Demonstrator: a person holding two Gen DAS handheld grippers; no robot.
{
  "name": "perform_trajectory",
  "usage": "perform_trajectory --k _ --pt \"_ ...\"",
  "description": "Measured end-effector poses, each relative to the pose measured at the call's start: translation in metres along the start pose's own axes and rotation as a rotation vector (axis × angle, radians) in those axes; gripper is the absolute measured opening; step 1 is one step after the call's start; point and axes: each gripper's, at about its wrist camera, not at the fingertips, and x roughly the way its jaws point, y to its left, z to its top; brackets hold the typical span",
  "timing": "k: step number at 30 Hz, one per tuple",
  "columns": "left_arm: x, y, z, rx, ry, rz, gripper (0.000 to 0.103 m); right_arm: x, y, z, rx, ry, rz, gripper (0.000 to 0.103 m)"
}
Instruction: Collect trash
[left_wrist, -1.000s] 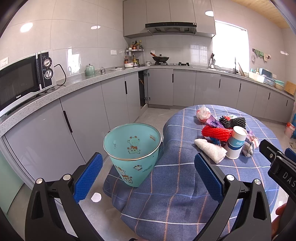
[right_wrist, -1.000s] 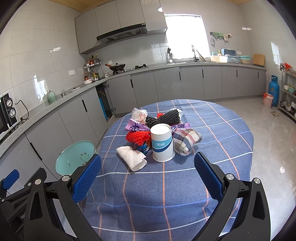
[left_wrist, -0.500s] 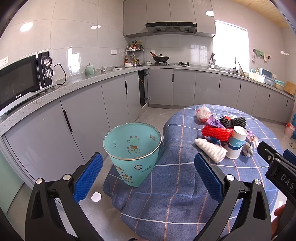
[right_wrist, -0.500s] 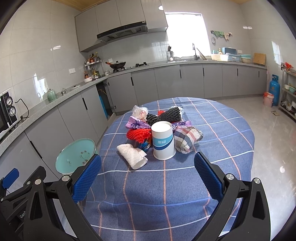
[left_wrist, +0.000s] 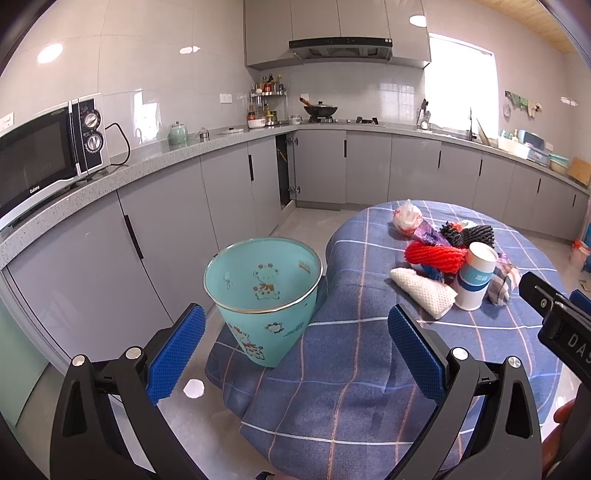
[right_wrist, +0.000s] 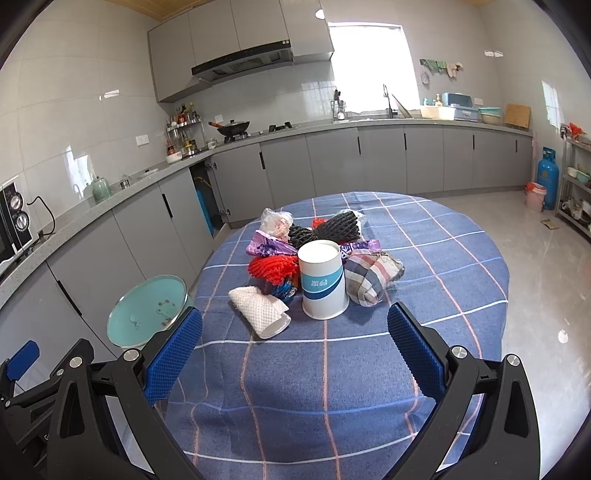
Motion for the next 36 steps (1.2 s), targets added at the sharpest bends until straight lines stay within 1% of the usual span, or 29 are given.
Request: perform_trajectory --k 2,5,8,10,11,12,14,17,20,22,25,27,30,31,32,33,36 --pt "0.006 -0.002 -0.002 0.006 0.009 -0.005 0.097 0.007 -0.003 0.000 -0.006 0.006 -0.003 0.099" --pt "0.017 -0.006 -0.006 0.016 0.018 -0.038 0.097 0.018 -0.015 -0.001 -0.011 0.006 -0.014 0.099" --pt "0.032 -0.012 -0.008 0.000 0.046 -0.094 0.097 0.035 -0.034 -0.001 0.010 0.018 -0.042 0.098" --pt "0.045 -0.016 -0.009 -0.006 0.077 -0.128 0.097 0.049 -0.044 0.002 0.037 0.041 -0.031 0.097" --pt "0.052 -0.018 -0.009 -0.002 0.092 -0.138 0.097 0.054 -0.046 0.003 0.040 0.043 -0.028 0.093" --pt "0.057 -0.020 -0.009 0.003 0.100 -0.143 0.097 0.058 -0.048 0.004 0.040 0.044 -0.029 0.085" --pt "0.070 -0.025 -0.009 0.019 0.118 -0.157 0.097 0.070 -0.049 0.006 0.029 0.057 -0.014 0.079" --pt "0.089 -0.032 -0.005 0.026 0.138 -0.174 0.097 0.086 -0.046 0.007 0.001 0.074 0.006 0.078" --pt "0.105 -0.042 0.002 0.045 0.138 -0.195 0.096 0.101 -0.042 0.010 -0.012 0.080 0.036 0.077" --pt "0.115 -0.051 0.007 0.060 0.142 -0.225 0.089 0.114 -0.040 0.014 -0.034 0.089 0.039 0.073" --pt "0.135 -0.065 0.014 0.072 0.169 -0.260 0.086 0.131 -0.042 0.019 -0.038 0.102 0.065 0.072" --pt "0.142 -0.072 0.017 0.076 0.173 -0.261 0.086 0.139 -0.041 0.021 -0.045 0.106 0.079 0.072" --pt "0.152 -0.082 0.021 0.092 0.181 -0.255 0.087 0.154 -0.042 0.021 -0.058 0.139 0.099 0.072" --pt "0.157 -0.085 0.021 0.091 0.190 -0.252 0.087 0.159 -0.042 0.021 -0.058 0.149 0.102 0.070" --pt "0.161 -0.088 0.022 0.087 0.201 -0.255 0.087 0.163 -0.044 0.020 -0.057 0.161 0.110 0.059" --pt "0.164 -0.090 0.023 0.082 0.212 -0.261 0.087 0.166 -0.045 0.019 -0.056 0.171 0.121 0.056" --pt "0.171 -0.102 0.026 0.082 0.228 -0.273 0.087 0.163 -0.049 0.021 -0.048 0.162 0.139 0.055"
